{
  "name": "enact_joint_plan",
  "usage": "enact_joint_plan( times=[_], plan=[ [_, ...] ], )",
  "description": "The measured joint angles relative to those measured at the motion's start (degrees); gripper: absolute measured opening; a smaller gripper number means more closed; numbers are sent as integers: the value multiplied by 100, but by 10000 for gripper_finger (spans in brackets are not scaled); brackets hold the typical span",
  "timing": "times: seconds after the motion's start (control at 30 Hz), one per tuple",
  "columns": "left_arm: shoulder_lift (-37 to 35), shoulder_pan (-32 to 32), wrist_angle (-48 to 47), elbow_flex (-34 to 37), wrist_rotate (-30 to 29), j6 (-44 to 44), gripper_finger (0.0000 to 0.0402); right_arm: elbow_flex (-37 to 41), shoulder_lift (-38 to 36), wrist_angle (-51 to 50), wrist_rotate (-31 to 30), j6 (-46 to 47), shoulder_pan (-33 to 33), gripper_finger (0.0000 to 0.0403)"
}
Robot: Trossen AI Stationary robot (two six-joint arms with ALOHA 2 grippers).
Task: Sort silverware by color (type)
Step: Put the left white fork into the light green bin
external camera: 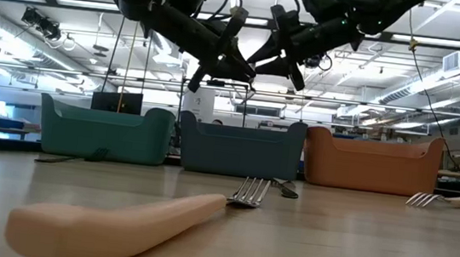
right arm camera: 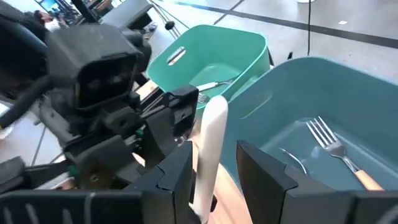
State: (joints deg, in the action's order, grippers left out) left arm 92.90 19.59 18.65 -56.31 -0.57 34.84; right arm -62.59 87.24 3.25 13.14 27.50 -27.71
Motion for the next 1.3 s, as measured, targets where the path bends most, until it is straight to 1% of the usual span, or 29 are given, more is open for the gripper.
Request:
enact_joint_plan(
  times=[0.13, 0.2, 0.27, 0.4, 0.43, 0.63, 0.77, 0.87, 0.97, 1.07, 1.23, 1.3],
  plan=[
    [0, 23, -4, 0, 28, -106, 52, 0, -23, 33, -20, -56, 24, 129],
    [0, 58, -7, 0, 64, -108, 52, 0, -38, 60, -23, -56, 22, 118],
    [0, 98, -3, 0, 108, -116, 55, 0, -46, 124, -35, -58, 22, 96],
    [0, 164, -24, 0, 125, -117, 63, 0, -40, 108, -43, -81, 20, 27],
    [0, 177, -20, 0, 121, -117, 62, 0, -33, 125, -43, -90, 19, 22],
    [0, 180, -31, 0, 119, -119, 54, 0, -28, 100, -63, -214, 20, 23],
    [0, 215, -23, 0, 156, -104, 66, 0, -28, 106, -62, -292, 17, 23],
    [0, 320, 28, 0, 503, 76, 83, 0, -70, 64, 33, -377, -26, 23],
    [0, 433, 160, 0, 1036, 355, 99, 0, -158, 66, 312, -431, -82, 23],
    [0, 511, 337, 0, 1454, 387, 107, 0, -177, 93, 479, -414, -90, 23],
    [0, 514, 673, 0, 1617, 397, 109, 0, -141, 97, 455, -412, 85, 23],
    [0, 514, 693, 0, 1674, 396, 108, 0, -138, 102, 312, -433, 149, 23]
  ],
)
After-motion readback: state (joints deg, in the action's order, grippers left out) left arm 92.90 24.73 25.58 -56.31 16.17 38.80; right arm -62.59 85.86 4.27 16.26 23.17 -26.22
